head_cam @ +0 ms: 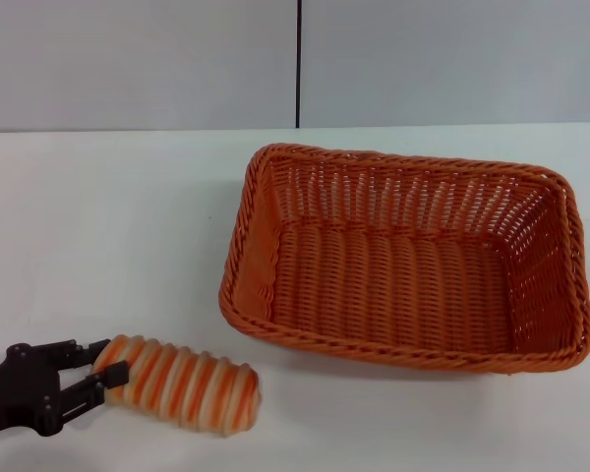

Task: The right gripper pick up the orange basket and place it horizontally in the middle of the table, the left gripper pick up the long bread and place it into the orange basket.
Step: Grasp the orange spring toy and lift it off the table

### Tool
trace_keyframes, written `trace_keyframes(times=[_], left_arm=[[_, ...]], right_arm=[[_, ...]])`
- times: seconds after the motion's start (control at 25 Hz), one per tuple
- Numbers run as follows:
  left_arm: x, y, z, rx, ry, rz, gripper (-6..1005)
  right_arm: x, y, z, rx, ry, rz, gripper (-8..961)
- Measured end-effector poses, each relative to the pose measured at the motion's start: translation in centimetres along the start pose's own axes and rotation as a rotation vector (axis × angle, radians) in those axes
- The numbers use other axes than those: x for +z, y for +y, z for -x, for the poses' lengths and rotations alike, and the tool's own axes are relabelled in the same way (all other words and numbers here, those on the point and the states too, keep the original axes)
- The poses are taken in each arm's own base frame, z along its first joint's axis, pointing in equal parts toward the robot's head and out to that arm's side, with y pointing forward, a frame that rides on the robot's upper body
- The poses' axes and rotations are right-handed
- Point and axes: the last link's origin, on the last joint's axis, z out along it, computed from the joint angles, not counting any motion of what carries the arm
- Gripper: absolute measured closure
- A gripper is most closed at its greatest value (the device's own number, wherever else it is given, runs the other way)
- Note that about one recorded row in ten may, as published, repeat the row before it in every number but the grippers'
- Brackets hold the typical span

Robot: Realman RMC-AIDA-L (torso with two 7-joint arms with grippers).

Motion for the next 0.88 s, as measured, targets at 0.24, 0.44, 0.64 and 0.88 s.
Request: trace_keyframes(times=[0.24, 0.44, 0.64, 0.88], left_arm=[[0.0, 0.0, 0.0, 0.0, 0.002, -0.004, 658], [0.2, -0.2, -0.4, 0.009, 0.01, -0.006, 683], [0.6, -0.4, -0.8, 0.018, 0.015, -0.004, 716], [1.1, -0.6, -1.4, 0.033, 0.021, 0.007, 772]], right_arm=[[-0.1, 0.1, -0.1, 0.003, 0.001, -0.001, 531], [0.0, 0.6, -0.6, 0.021, -0.004, 0.012, 531], [0.2, 1.6, -1.8, 0.084, -0.014, 0.031, 531], [0.6, 2.2, -1.9, 0.1, -0.032, 0.058, 531]])
